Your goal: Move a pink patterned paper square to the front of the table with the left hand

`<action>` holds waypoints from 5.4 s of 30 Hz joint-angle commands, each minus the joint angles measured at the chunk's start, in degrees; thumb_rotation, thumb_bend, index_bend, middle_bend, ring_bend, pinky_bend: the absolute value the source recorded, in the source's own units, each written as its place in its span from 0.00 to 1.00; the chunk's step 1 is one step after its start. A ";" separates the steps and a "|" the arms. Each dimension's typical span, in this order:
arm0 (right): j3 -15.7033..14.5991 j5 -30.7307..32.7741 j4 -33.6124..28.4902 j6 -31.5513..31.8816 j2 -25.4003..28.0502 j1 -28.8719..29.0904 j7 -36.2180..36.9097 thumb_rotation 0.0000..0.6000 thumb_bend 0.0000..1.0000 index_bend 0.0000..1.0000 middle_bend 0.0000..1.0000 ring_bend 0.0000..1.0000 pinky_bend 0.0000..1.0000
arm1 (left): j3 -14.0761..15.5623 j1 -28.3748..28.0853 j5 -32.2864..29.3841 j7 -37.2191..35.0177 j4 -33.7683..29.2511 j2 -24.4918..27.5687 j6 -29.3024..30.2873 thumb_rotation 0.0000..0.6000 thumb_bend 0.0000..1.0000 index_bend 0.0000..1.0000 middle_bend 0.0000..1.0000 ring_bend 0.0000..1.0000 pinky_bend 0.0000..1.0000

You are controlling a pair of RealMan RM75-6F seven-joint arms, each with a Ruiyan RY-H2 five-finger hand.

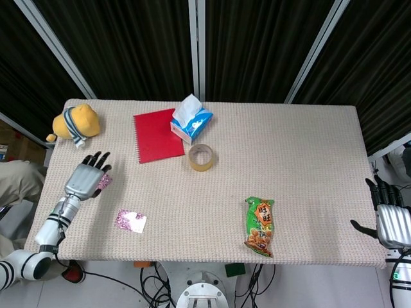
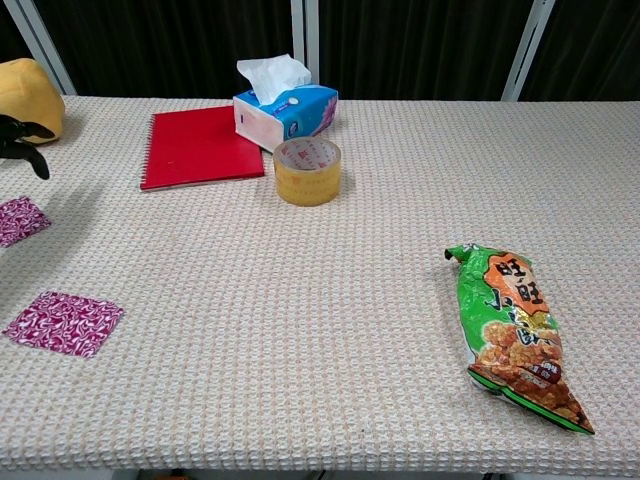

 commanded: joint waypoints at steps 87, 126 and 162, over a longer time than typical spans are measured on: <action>-0.65 0.89 -6.45 -1.23 1.69 0.94 -7.74 1.00 0.22 0.00 0.00 0.00 0.00 | 1.10 -3.51 7.75 -13.77 18.31 -5.54 -8.99 1.00 0.22 0.44 0.05 0.00 0.15; -0.08 -0.13 3.09 -8.36 0.71 5.33 6.03 1.00 0.23 0.00 0.00 0.00 0.00 | 4.75 3.88 -29.32 47.62 -41.73 -1.65 20.29 1.00 0.24 0.48 0.07 0.00 0.15; -1.09 -0.27 3.25 -7.47 0.80 4.55 5.93 1.00 0.23 0.00 0.00 0.00 0.00 | -0.62 -2.17 -40.33 54.58 -41.42 -13.72 29.56 1.00 0.24 0.44 0.08 0.00 0.15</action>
